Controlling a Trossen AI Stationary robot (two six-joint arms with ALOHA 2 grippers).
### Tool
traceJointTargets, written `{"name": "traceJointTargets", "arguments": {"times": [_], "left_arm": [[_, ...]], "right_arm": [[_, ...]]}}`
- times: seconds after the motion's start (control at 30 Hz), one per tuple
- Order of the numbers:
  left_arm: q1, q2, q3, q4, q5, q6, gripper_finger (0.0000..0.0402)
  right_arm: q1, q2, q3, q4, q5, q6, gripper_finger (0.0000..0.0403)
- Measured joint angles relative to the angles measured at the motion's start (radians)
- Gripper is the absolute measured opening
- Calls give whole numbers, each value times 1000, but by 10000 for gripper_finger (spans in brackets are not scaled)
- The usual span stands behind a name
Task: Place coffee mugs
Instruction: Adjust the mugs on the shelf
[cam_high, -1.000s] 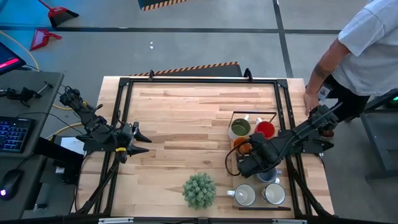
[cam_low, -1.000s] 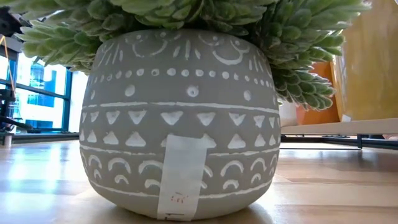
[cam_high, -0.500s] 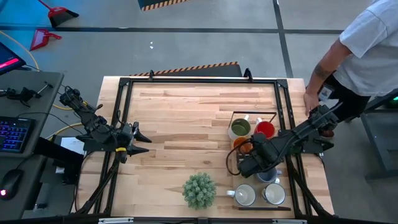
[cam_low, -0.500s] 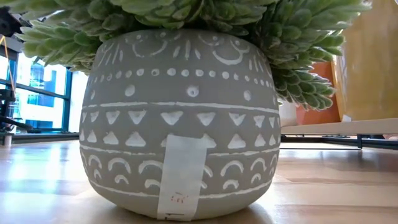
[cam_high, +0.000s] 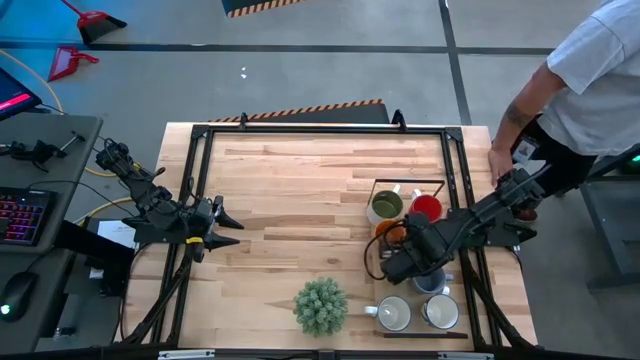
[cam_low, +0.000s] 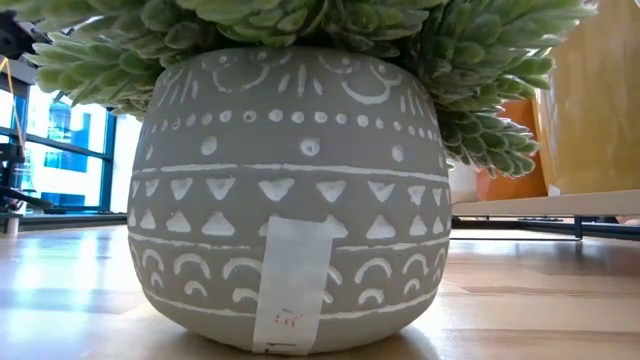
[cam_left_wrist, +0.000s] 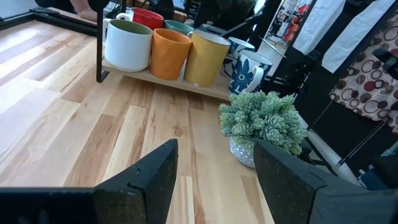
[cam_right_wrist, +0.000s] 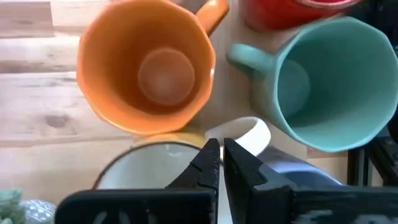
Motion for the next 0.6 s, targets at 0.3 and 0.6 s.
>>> {"name": "traceJointTargets", "arguments": {"times": [0.3,0.6], "left_arm": [[0,0,0,-1,0,0,197],[0,0,0,-34,1,0,197]], "right_arm": [[-42,0,0,0,12,-42,0],[-78,0,0,1,-82,-138,0]]}}
